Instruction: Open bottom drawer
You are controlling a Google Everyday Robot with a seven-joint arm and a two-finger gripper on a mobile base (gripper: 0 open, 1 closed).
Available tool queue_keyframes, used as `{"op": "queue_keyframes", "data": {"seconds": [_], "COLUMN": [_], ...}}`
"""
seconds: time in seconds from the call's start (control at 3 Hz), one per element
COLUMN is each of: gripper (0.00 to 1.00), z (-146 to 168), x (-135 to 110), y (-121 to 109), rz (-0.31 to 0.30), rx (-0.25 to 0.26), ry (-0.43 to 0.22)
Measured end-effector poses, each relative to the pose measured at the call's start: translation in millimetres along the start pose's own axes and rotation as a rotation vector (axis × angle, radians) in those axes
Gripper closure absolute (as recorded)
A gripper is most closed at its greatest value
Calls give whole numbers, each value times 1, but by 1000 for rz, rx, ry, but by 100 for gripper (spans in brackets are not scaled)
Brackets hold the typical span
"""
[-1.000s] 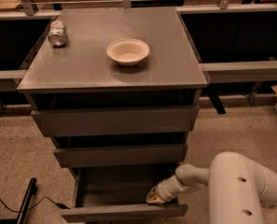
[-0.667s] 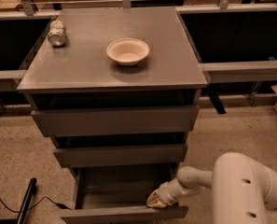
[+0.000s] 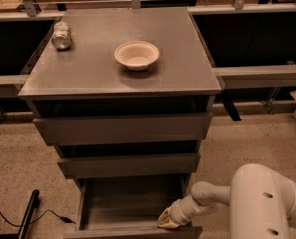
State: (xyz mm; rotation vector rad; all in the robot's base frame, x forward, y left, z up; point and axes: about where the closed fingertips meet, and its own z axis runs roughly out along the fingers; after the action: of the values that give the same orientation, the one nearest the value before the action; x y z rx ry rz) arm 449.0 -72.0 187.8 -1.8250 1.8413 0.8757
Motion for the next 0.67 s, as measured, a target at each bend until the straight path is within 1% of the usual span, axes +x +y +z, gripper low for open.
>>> {"op": "queue_keyframes", "data": {"seconds": [0.33,0.67], "gripper": [100,98], "z": [-18,-55], "x": [-11,-31], "y": [-6,-20], "rz": [-30,-90], "rx": [76,208], "ry": [-29,-69]}}
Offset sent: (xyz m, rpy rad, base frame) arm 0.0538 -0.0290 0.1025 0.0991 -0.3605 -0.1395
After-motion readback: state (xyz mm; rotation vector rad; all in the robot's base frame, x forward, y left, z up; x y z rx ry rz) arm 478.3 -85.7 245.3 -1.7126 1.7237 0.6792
